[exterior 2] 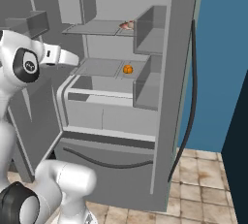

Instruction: Retrieve the steak from the fridge and place it on the saucepan with marinade on the stove.

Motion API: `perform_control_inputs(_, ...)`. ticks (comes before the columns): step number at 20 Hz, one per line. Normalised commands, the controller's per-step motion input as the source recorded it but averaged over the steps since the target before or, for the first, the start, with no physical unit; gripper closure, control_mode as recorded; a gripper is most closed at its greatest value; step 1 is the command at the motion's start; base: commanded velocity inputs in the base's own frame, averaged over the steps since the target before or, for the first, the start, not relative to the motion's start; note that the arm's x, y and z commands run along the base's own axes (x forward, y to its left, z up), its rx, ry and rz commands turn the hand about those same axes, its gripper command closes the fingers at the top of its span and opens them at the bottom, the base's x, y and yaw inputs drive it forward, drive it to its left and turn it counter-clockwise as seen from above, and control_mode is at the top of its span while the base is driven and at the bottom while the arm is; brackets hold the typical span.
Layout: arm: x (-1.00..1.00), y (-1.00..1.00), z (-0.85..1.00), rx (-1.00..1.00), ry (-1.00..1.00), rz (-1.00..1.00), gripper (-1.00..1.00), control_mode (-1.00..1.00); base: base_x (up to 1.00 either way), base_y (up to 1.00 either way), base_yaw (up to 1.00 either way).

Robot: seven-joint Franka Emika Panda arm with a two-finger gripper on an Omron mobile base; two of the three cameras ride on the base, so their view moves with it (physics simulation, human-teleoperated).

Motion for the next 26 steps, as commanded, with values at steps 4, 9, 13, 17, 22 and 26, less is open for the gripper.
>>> perform_control_inputs(4,0.15,-0.24,0.0,0.0,0.0,0.06,-1.0,-1.0,0.0,0.0,0.0)
perform_control_inputs(9,0.0,-0.51,0.0,0.01,-0.07,0.1,-1.0,-1.0,0.0,0.0,0.0)
perform_control_inputs(13,0.0,-0.04,0.0,0.0,0.0,0.01,-1.0,-1.0,0.0,0.0,0.0)
perform_control_inputs(17,0.0,0.0,0.0,0.0,0.0,0.0,-1.0,-1.0,0.0,0.0,0.0)
perform_control_inputs(22,0.0,0.0,0.0,0.0,0.0,0.0,-1.0,-1.0,0.0,0.0,0.0)
perform_control_inputs(26,0.0,0.0,0.0,0.0,0.0,0.0,-1.0,-1.0,0.0,0.0,0.0)
